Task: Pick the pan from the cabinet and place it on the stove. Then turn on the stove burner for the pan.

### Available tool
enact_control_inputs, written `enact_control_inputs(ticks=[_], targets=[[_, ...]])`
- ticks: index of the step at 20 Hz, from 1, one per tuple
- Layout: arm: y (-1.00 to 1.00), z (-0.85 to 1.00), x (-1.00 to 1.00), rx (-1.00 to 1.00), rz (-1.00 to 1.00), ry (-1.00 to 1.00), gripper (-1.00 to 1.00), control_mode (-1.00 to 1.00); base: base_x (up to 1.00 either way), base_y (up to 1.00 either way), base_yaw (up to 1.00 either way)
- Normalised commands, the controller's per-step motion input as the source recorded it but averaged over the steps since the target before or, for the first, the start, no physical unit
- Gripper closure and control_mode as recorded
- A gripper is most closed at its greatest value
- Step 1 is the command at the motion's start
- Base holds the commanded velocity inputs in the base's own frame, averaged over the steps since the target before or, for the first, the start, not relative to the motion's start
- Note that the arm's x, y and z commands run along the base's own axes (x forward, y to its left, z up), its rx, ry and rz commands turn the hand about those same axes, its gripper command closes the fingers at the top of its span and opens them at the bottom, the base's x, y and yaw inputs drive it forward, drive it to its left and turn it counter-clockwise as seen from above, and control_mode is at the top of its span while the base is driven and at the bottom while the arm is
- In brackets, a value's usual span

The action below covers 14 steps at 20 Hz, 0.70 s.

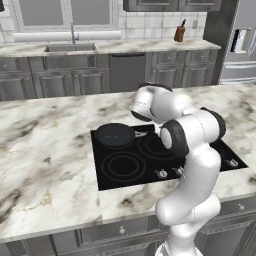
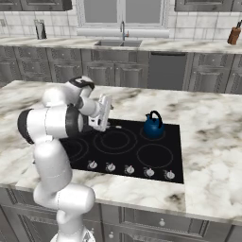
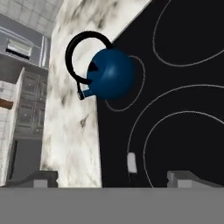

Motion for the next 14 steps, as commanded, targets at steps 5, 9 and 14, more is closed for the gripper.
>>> enact_control_inputs(ticks=[5, 9, 14], targets=[[0.05, 0.79, -0.57, 0.12, -0.24, 0.00, -1.00, -1.00, 0.00, 0.00, 0.00], [0.00, 0.85, -0.63, 0.24, -0.31, 0.00, -1.00, -1.00, 0.00, 0.00, 0.00], [0.00, 0.79, -0.64, 0.29, -0.32, 0.00, -1.00, -1.00, 0.00, 0.00, 0.00]])
